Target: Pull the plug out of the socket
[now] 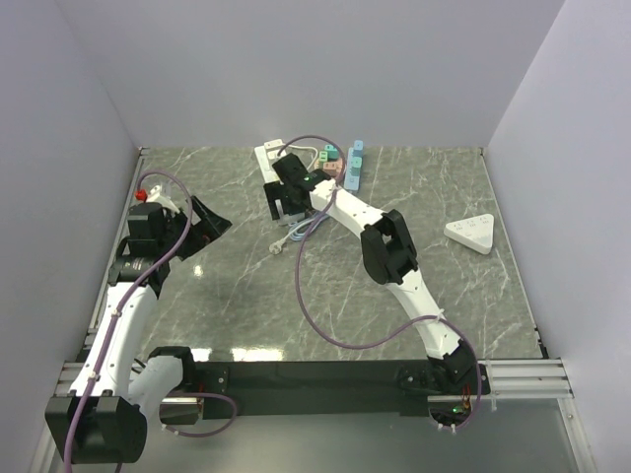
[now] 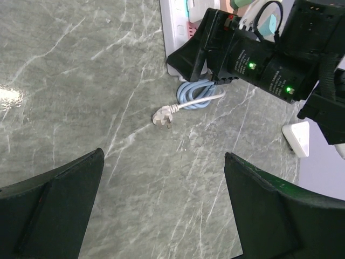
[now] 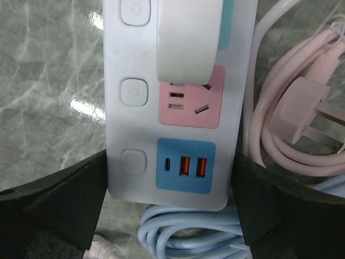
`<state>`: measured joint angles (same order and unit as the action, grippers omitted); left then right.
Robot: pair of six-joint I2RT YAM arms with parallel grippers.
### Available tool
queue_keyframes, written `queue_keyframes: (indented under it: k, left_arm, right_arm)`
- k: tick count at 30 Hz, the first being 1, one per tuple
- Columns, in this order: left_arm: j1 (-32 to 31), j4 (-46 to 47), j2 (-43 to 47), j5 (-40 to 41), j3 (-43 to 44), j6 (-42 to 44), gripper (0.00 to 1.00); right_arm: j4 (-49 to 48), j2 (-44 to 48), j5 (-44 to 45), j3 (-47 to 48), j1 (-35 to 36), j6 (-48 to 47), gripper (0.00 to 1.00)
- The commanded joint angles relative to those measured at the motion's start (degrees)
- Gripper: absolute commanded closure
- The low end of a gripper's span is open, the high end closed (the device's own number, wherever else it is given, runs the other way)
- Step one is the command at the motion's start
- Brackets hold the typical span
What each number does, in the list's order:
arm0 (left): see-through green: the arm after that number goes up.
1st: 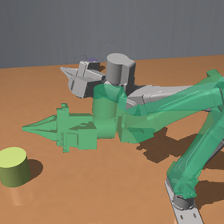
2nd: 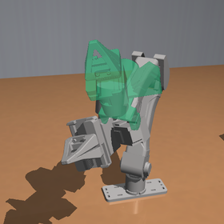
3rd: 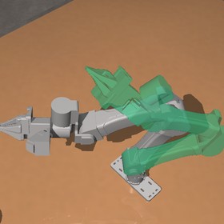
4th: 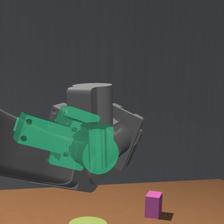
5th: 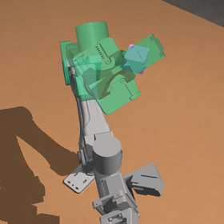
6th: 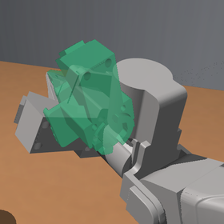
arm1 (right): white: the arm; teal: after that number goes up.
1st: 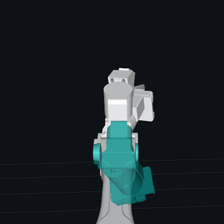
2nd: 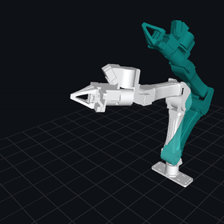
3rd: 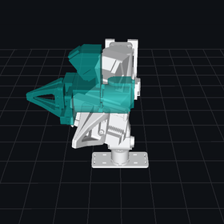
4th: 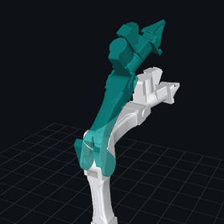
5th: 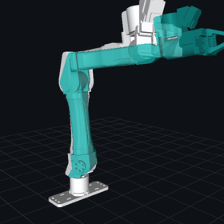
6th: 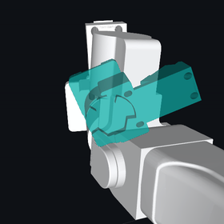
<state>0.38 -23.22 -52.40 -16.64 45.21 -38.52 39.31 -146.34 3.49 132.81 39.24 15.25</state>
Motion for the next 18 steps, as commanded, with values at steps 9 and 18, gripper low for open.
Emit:
queue_keyframes:
  k: [9,18]
  left_arm:
    - [0.0,2.4,1.0,-0.6,-0.8,0.1,0.01]
    - [0.0,2.7,1.4,-1.0,-1.0,-0.8,0.01]
  right_arm:
    - [0.6,0.4,-0.1,-1.2,1.3,0.6,0.52]
    - [-4.0,12.3,0.4,-19.1,3.9,1.4,0.90]
